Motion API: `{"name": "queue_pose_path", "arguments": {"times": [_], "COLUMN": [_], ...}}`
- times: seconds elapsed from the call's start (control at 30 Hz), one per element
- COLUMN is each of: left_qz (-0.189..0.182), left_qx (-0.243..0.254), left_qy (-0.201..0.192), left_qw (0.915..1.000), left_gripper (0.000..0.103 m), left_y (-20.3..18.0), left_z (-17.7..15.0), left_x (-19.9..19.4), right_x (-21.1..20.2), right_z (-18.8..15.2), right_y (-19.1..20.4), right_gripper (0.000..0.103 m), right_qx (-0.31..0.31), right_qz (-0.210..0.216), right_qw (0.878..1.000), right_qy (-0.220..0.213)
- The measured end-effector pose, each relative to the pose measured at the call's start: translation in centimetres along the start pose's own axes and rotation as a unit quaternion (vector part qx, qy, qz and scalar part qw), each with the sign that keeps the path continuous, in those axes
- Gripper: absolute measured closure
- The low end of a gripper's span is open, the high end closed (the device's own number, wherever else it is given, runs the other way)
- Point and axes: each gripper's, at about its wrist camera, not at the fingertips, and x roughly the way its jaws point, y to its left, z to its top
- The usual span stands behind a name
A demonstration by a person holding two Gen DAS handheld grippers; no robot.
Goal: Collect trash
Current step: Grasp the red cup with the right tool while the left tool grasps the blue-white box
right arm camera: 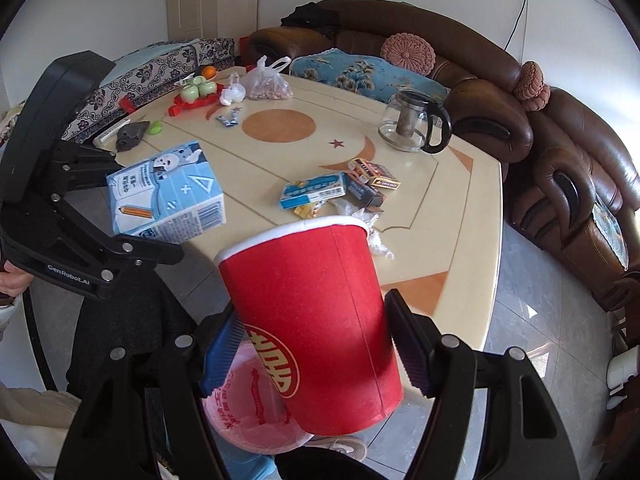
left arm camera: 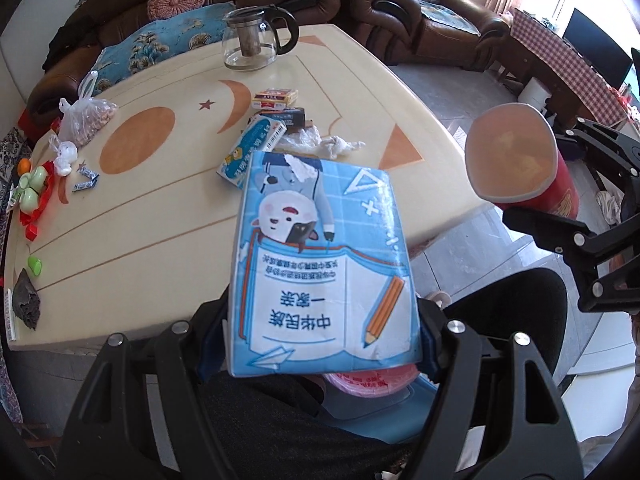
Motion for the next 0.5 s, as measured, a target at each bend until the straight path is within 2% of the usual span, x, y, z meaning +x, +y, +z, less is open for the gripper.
{"name": "queue_pose_path", "arguments": {"times": [0.33,0.5], "left_qz": [-0.034,-0.033], "left_qx": [0.006,0.012], "left_qy": [0.017,0.034], "left_qw": [0.9993,0.9988], "left_gripper": [0.032,0.032], "left_y": [-1.3,-2.0], "left_z": [-4.2,-6.0], "left_x": [1.8,4.0], "right_x": [-0.6,0.1], "right_z": [-4.2,-6.3], "right_y": [3.4,4.4], "right_gripper": [0.036,0.036], "right_qx": [0.001,0.012], "right_qz": [0.005,0.012], "right_qw": [1.0,0.999], "right_qy": [0.021,0.035]}}
